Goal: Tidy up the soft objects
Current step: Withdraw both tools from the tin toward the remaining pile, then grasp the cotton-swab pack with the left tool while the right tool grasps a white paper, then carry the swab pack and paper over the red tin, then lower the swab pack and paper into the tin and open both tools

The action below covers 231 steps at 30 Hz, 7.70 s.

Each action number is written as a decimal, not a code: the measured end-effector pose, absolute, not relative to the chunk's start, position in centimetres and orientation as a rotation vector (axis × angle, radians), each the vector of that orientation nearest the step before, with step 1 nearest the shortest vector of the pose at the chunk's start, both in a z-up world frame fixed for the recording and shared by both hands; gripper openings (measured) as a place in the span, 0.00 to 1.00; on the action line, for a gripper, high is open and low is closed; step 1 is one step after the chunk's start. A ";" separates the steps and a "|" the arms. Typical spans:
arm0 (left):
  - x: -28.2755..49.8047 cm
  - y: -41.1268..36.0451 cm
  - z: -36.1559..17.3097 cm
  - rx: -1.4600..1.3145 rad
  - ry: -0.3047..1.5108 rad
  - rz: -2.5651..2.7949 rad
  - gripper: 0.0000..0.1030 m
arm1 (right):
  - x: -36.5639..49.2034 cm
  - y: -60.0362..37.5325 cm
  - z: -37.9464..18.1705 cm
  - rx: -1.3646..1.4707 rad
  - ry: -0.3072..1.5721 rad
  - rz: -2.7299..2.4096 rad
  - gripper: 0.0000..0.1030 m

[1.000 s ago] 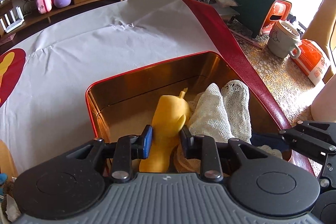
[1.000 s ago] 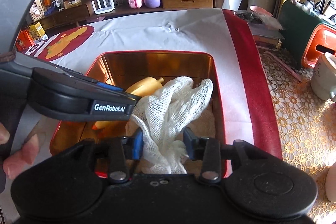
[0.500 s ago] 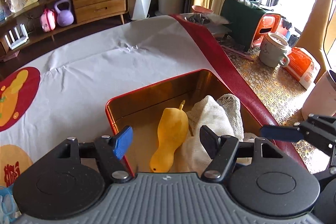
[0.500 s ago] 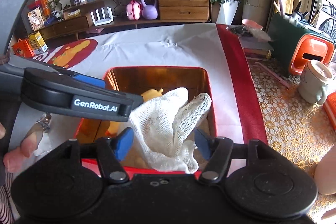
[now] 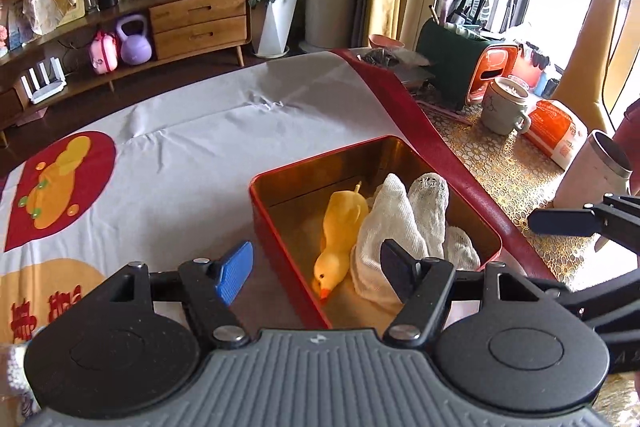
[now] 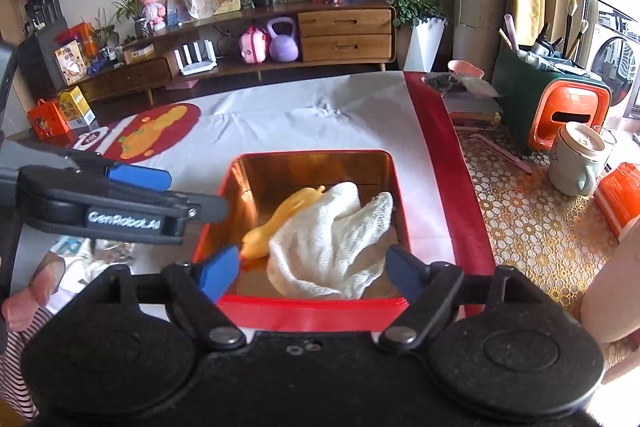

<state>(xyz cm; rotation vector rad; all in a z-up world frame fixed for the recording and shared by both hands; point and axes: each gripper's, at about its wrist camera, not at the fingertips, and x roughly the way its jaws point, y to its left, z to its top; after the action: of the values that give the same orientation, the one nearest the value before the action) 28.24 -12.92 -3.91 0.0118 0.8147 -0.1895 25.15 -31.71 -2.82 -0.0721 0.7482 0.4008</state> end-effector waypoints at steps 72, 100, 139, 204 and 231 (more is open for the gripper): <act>18.0 15.9 -9.4 -0.210 0.785 0.059 0.99 | 14.2 -5.4 -12.0 -0.240 0.859 0.791 0.84; 22.3 19.3 -14.1 -0.411 0.911 0.074 0.94 | 14.8 -3.8 -13.8 -0.121 0.846 0.608 0.43; 16.0 16.2 -7.6 -0.372 0.796 0.093 0.70 | 10.5 -12.8 -9.3 -0.028 0.751 0.612 0.01; 35.0 -16.1 -8.8 -0.085 0.874 -0.215 0.71 | 27.9 -34.1 -7.5 0.102 0.747 0.287 0.01; 38.0 -17.3 -11.5 -0.040 0.903 -0.205 0.74 | 30.3 -33.2 -9.8 0.049 0.816 0.295 0.18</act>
<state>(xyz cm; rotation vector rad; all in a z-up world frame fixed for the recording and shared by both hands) 37.95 -17.34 -11.54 -0.0396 0.9034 -0.2054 30.29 -33.19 -9.83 0.0485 0.8163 0.2947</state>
